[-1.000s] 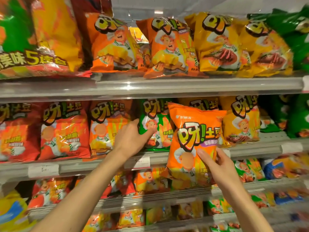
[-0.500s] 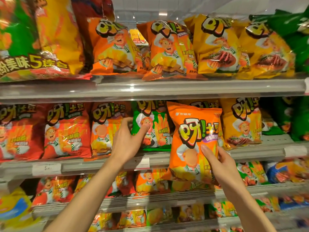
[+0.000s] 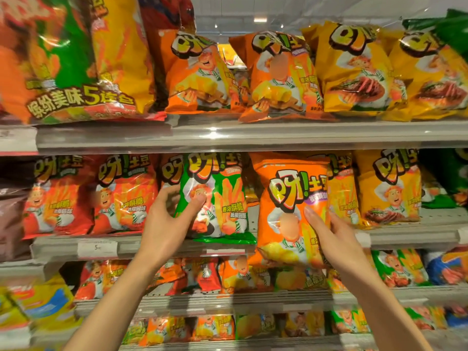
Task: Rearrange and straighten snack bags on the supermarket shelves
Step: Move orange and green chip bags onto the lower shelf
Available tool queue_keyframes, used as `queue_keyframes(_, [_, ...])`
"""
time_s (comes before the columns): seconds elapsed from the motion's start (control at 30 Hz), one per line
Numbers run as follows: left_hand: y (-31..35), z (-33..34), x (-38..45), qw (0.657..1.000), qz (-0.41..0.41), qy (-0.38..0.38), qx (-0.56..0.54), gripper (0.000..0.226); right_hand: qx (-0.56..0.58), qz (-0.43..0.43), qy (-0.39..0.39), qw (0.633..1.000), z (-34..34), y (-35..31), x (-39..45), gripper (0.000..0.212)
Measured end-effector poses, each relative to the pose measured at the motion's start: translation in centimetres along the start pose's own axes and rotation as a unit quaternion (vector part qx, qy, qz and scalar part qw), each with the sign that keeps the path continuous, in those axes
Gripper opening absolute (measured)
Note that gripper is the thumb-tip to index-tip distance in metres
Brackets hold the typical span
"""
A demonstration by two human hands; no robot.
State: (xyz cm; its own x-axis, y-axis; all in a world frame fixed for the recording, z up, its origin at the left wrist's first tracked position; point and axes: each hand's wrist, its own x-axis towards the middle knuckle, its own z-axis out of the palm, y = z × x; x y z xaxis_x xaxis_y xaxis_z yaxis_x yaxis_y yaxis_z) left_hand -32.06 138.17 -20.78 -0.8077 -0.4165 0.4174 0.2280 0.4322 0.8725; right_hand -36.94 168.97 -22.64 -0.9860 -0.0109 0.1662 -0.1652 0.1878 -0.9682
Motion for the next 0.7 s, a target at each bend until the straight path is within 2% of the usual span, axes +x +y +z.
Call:
queue_keyframes(0.03, [-0.3,-0.8,-0.2,1.0,-0.005,0.004,-0.002,0.066,-0.006,-0.005,-0.006,1.0,0.6,-0.4,0.2,0.067])
queue_keyframes(0.13, [-0.9,-3.2,-0.7,1.0,-0.011,0.028,-0.001,0.045,-0.03,-0.028,-0.01,0.999,2.3,-1.6,1.1,0.045])
queue_keyframes(0.3, [-1.2,-5.8,-0.9,0.999,-0.016,0.05,0.009,0.048,-0.046,-0.045,0.0,0.998,5.3,-2.6,4.1,0.048])
queue_keyframes(0.47, [-1.6,-7.2,-1.0,0.998,-0.011,0.055,0.009,0.04,-0.047,-0.064,0.003,0.997,8.0,-3.2,7.5,0.037])
queue_keyframes(0.6, [-1.7,-7.4,-1.1,0.999,-0.018,0.049,0.012,0.037,-0.107,-0.03,-0.017,0.994,9.1,-2.0,8.1,0.061])
queue_keyframes(0.7, [-2.0,-7.3,-1.2,0.999,-0.014,0.046,0.002,0.052,-0.153,-0.036,-0.032,0.987,9.0,-0.7,7.6,0.056])
